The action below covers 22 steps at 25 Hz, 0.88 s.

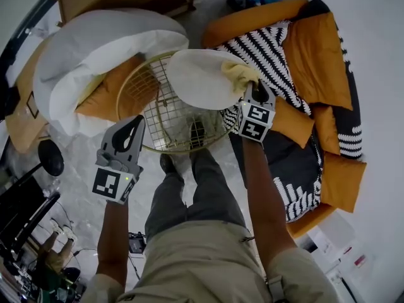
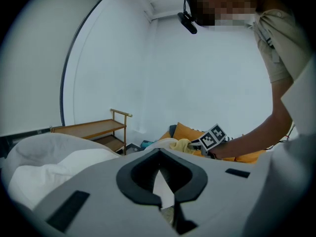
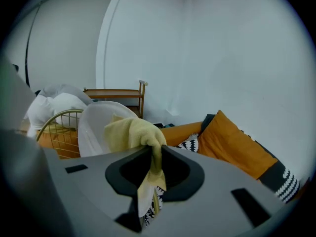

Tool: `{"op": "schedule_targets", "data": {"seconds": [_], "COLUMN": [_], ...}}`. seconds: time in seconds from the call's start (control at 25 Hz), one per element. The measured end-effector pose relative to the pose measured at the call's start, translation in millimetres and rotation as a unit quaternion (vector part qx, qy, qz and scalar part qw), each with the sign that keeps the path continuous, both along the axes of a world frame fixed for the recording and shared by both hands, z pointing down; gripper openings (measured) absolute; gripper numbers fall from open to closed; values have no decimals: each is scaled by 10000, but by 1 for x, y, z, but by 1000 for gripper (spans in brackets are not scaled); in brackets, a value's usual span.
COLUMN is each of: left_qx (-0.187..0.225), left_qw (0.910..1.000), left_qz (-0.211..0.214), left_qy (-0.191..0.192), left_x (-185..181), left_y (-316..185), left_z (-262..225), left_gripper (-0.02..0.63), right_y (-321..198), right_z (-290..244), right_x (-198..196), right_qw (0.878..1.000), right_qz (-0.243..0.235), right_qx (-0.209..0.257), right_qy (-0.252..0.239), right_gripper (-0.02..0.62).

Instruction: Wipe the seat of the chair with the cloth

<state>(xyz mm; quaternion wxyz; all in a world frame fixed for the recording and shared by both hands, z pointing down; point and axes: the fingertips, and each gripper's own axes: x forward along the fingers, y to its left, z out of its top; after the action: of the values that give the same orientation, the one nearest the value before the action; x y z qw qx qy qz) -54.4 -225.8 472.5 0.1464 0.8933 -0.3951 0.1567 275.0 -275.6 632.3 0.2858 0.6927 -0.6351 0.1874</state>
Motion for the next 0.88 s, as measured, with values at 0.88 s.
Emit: {"op": "schedule_targets", "data": {"seconds": [0.88], "left_qx": [-210], "left_qw": [9978], "left_qz": [-613], "left_qy": [-155], "left_x": [-78], "left_y": [21], "left_z": [22], "left_gripper": [15], "right_y": [-44], "right_z": [53], "right_x": [-195], "right_qw": [9907], "right_qz": [-1198], "right_qx": [-399], "right_qy": [-508], "right_gripper": [69]}}
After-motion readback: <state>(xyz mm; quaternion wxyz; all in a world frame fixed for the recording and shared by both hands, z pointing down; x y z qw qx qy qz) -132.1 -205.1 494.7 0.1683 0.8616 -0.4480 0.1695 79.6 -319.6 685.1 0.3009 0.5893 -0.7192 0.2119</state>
